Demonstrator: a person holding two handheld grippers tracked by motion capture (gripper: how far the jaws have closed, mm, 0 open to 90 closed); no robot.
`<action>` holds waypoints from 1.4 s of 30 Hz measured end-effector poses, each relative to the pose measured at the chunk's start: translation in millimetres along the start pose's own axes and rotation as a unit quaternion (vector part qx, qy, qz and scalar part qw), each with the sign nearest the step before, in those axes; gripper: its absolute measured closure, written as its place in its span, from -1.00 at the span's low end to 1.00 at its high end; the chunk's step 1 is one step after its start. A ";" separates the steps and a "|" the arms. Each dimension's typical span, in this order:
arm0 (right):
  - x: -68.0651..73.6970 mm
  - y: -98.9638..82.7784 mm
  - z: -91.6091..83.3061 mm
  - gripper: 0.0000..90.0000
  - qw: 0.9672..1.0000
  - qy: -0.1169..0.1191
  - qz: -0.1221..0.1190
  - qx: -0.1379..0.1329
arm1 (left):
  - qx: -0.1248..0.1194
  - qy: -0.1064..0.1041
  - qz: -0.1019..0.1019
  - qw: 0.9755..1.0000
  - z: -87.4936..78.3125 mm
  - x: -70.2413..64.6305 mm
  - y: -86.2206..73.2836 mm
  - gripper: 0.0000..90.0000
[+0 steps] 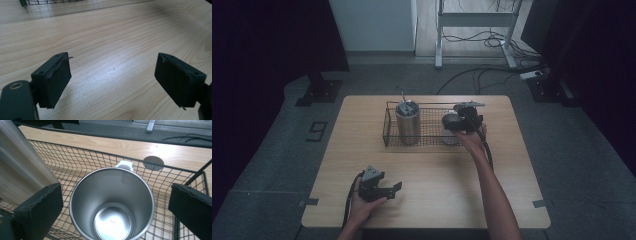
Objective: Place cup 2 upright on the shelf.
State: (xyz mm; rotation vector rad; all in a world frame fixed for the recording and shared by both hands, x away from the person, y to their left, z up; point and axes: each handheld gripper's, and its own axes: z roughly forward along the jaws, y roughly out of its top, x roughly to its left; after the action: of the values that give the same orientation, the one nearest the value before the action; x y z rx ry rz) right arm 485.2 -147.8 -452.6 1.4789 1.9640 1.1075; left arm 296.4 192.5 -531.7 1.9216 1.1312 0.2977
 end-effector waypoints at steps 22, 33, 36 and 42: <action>-1.1 -20.4 -48.8 -0.87 0.999 0.030 -0.017 -0.028 | -0.001 0.014 0.002 1.000 -3.0 1.1 0.3 -0.69; -8.4 -49.1 -73.3 -0.80 0.998 0.038 -0.024 -0.038 | -0.001 0.017 0.003 1.000 -3.0 0.9 -0.2 -0.69; -10.4 -59.2 -79.4 -0.78 0.998 0.042 -0.023 -0.041 | -0.001 0.018 0.004 1.000 -3.0 1.2 -0.4 -0.69; -14.3 -83.5 -93.3 -0.73 0.997 0.051 -0.024 -0.045 | 0.001 0.019 0.004 1.000 -2.1 1.4 -1.2 -0.68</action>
State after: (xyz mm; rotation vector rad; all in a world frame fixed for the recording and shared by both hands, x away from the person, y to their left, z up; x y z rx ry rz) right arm 372.0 -201.2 -467.2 1.3453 1.9786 1.2564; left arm 295.3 195.1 -531.6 1.9296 1.1491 0.3400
